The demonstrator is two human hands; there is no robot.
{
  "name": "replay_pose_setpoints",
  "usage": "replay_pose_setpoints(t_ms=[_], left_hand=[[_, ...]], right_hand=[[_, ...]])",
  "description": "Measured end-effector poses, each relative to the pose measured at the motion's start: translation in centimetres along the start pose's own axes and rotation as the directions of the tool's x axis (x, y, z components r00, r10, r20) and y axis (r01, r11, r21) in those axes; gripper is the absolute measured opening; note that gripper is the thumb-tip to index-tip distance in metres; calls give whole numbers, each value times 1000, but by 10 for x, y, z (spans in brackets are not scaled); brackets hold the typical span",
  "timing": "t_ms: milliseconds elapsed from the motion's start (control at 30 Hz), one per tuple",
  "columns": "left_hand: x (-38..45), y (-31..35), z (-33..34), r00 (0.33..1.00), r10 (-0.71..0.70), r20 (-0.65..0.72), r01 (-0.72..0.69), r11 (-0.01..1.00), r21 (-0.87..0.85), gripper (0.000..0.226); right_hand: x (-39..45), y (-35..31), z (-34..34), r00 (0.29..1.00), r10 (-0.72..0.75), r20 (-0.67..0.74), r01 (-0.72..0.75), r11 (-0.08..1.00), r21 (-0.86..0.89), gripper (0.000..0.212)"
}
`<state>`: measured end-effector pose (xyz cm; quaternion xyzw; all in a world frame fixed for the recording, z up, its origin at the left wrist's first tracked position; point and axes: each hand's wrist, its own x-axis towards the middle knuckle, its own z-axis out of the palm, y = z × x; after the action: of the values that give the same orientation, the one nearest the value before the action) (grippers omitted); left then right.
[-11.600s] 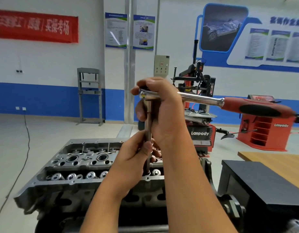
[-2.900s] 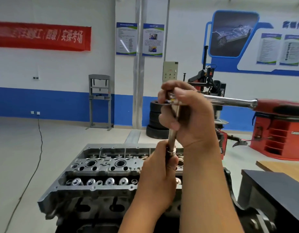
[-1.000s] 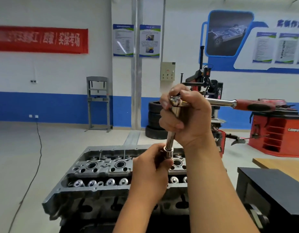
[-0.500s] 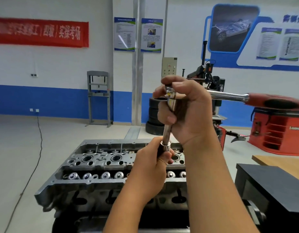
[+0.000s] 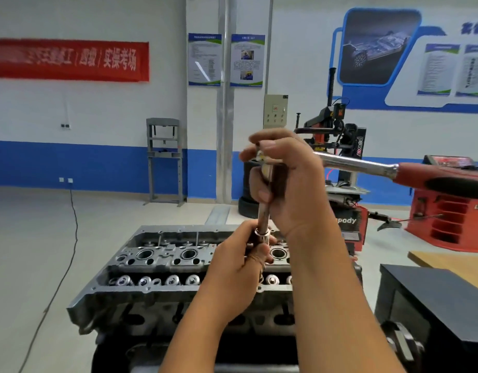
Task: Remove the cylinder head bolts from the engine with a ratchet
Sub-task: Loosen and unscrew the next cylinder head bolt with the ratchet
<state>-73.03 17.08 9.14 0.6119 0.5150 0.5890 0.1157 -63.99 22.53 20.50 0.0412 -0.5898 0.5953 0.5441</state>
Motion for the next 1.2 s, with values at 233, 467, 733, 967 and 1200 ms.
replay_pose_setpoints(t_ms=[233, 467, 733, 967, 1200], left_hand=[[3, -1, 17, 978, 27, -208, -17, 999, 50, 36], [-1, -3, -3, 1000, -1, -16, 1, 1000, 21, 23], [5, -2, 16, 968, -66, -241, 76, 997, 31, 30], [2, 0, 16, 970, 13, -243, -17, 1000, -12, 38], [4, -2, -1, 1000, -9, 11, 9, 1000, 11, 18]], right_hand=[[-1, 18, 8, 911, -347, -224, 299, 928, -220, 6], [2, 12, 7, 966, -257, -38, 221, 888, -404, 9], [2, 20, -7, 959, -61, -277, 62, 998, -4, 21], [-9, 33, 18, 712, -524, -467, 389, 848, -358, 25], [-5, 6, 9, 993, -66, -97, 59, 996, -69, 22]])
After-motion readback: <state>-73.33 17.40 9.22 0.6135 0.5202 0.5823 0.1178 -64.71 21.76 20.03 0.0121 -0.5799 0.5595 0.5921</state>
